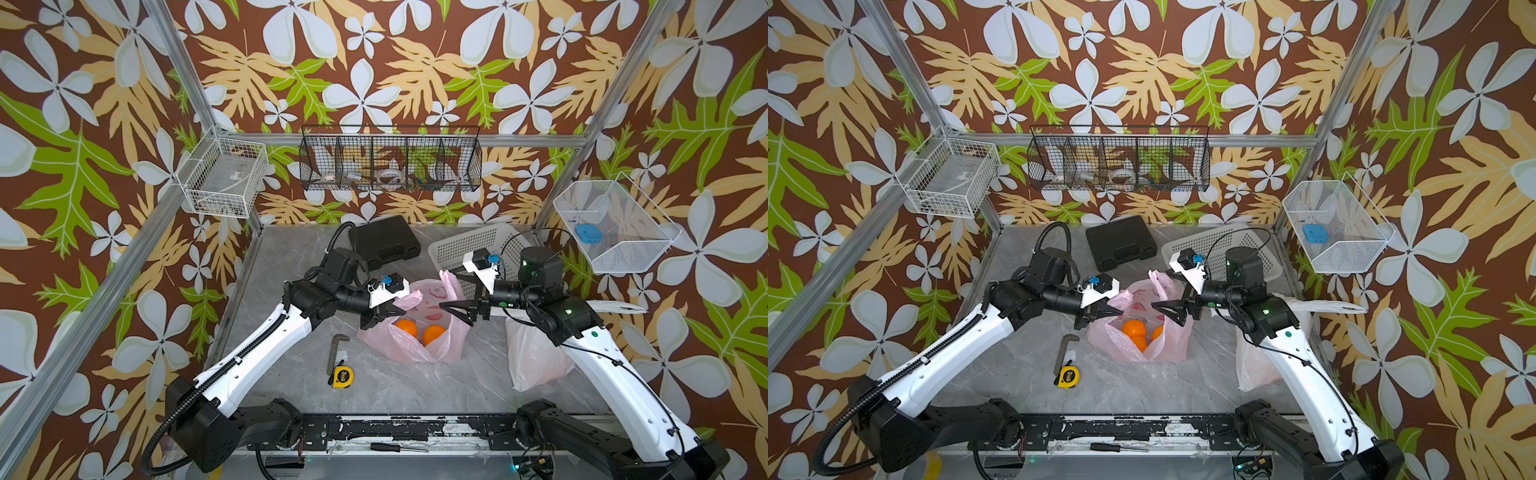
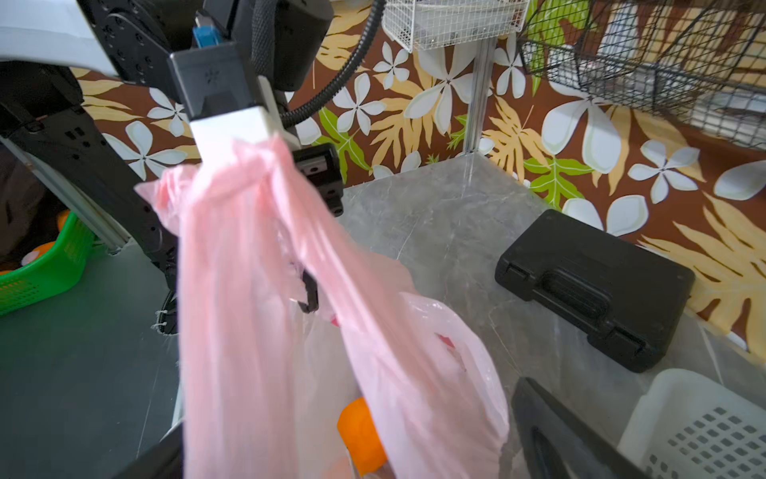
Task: Place the oranges into plastic bags & tie knots
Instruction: Adjust the plastic bag at the center of the board.
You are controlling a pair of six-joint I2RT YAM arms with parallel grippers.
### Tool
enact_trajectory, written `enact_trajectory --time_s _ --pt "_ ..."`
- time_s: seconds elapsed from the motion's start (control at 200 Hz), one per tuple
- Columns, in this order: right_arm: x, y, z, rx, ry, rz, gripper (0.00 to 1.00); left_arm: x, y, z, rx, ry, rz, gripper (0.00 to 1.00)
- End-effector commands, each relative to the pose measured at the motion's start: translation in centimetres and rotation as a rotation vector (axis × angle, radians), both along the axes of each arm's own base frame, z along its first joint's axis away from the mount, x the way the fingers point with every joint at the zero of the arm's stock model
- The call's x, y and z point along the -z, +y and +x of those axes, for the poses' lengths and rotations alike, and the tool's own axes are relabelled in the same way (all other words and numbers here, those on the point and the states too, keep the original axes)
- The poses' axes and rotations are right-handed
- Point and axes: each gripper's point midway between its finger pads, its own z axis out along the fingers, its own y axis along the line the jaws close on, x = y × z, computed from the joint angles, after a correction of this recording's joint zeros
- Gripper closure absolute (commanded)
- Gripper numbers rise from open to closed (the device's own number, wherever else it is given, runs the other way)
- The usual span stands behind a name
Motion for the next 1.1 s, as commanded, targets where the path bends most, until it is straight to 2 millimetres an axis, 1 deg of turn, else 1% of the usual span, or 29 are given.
enact_trajectory --time_s 0.0,0.075,0.21,0.285,0.32,0.35,0.45,0.556,0.631,0.711,0.746,0.781,0.836,0.896,1.021,1.096 --pt "0.5 0.1 -0.9 -0.027 -0.009 0.030 0.00 -0.3 0.2 -0.1 0.006 0.001 -0.007 1.00" --pt "1.2 -0.1 -1.3 -0.020 -0.011 0.047 0.01 -0.4 0.4 0.0 0.006 0.004 -0.010 1.00" --pt "1.8 -0.3 -1.8 -0.014 -0.027 0.059 0.08 -0.4 0.4 0.0 0.011 0.007 -0.015 1.00" --pt "2.1 -0.3 -2.2 -0.030 -0.027 0.067 0.09 -0.3 0.5 0.0 0.012 0.011 -0.009 1.00" --pt "2.2 -0.3 -2.2 -0.026 -0.029 0.068 0.10 -0.3 0.5 0.0 0.013 0.010 -0.008 1.00" --pt "2.4 -0.4 -2.1 -0.024 -0.029 0.070 0.13 -0.3 0.6 0.0 0.012 0.012 -0.006 1.00" --pt "1.9 -0.4 -1.9 -0.035 -0.031 0.087 0.26 -0.4 0.7 0.0 0.011 0.008 -0.007 1.00" --pt "1.4 -0.2 -1.7 -0.052 -0.021 0.082 0.42 -0.6 0.6 0.0 0.012 0.006 -0.005 1.00" --pt "1.5 -0.2 -1.2 -0.044 -0.009 0.059 0.59 -1.3 0.6 -0.1 0.027 -0.002 -0.013 1.00" --pt "1.8 -0.3 -0.1 -0.002 -0.001 0.023 0.74 -1.7 0.5 -0.2 0.039 -0.006 -0.015 1.00" --pt "2.0 -0.1 0.1 0.006 0.003 0.000 0.79 -1.8 0.4 -0.2 0.045 -0.004 -0.014 1.00" --pt "2.4 0.1 0.3 0.010 0.007 -0.025 0.82 -1.7 0.3 -0.3 0.056 0.000 -0.004 1.00" --pt "3.0 0.6 0.8 0.025 0.010 -0.062 0.89 -1.2 0.0 -0.7 0.080 0.012 0.024 1.00" --pt "3.5 1.3 0.9 0.014 0.017 -0.092 0.93 -0.9 -0.3 -1.0 0.098 0.017 0.048 1.00" --pt "4.1 3.0 0.9 -0.017 0.017 -0.117 0.95 -0.6 -0.9 -1.6 0.131 0.023 0.068 1.00" --pt "4.6 3.2 1.9 0.022 0.038 -0.123 1.00 -0.6 -1.1 -1.4 0.127 0.020 0.077 1.00"
